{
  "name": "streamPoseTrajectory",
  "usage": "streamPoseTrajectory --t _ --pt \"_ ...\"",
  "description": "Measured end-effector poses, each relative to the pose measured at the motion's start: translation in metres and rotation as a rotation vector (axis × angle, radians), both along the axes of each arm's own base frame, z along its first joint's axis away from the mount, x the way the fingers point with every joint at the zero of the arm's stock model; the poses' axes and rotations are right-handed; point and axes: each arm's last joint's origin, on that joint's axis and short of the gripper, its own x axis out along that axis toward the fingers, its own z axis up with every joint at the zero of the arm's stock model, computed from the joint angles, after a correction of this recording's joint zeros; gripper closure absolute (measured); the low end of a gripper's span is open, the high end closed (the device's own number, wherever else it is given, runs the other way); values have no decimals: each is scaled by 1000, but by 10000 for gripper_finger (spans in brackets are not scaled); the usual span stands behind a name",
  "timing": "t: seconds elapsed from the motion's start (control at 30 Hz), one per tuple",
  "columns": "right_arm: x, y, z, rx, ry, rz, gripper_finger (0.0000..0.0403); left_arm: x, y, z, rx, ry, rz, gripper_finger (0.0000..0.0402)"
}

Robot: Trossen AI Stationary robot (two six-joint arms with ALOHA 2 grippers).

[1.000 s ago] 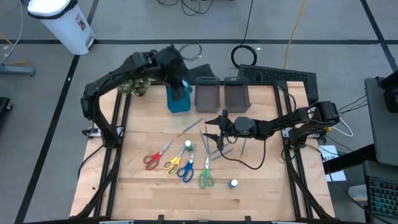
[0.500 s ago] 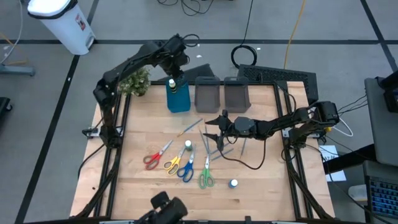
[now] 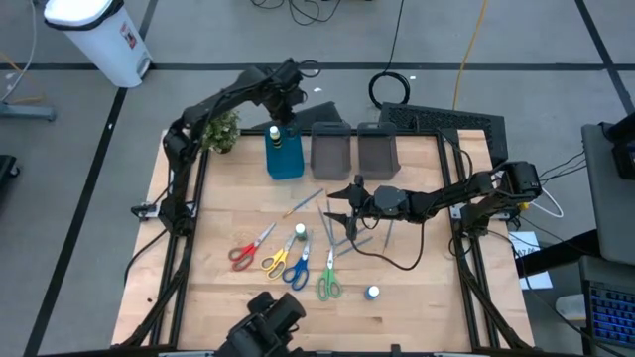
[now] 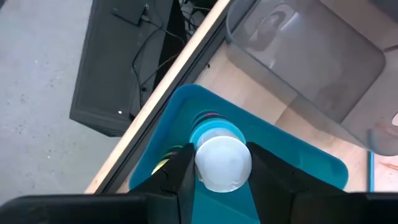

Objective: Pick & Place Paint Supplies
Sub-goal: Put the light blue paint into the blue bin

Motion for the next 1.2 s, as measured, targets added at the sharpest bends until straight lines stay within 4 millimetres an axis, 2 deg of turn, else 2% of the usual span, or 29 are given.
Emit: streamPoseTrajectory --t 0.57,0.73,0.97,1.2 --pt "0 0 0 2 0 -1 147 3 4 -5 3 -17 14 277" --pt "0 0 0 2 0 -1 147 6 1 -15 -14 -8 2 277" --pt "0 0 0 2 0 -1 147 3 1 -42 -35 18 11 277" --pt "0 0 1 2 -8 -1 147 2 3 -56 -27 12 11 277"
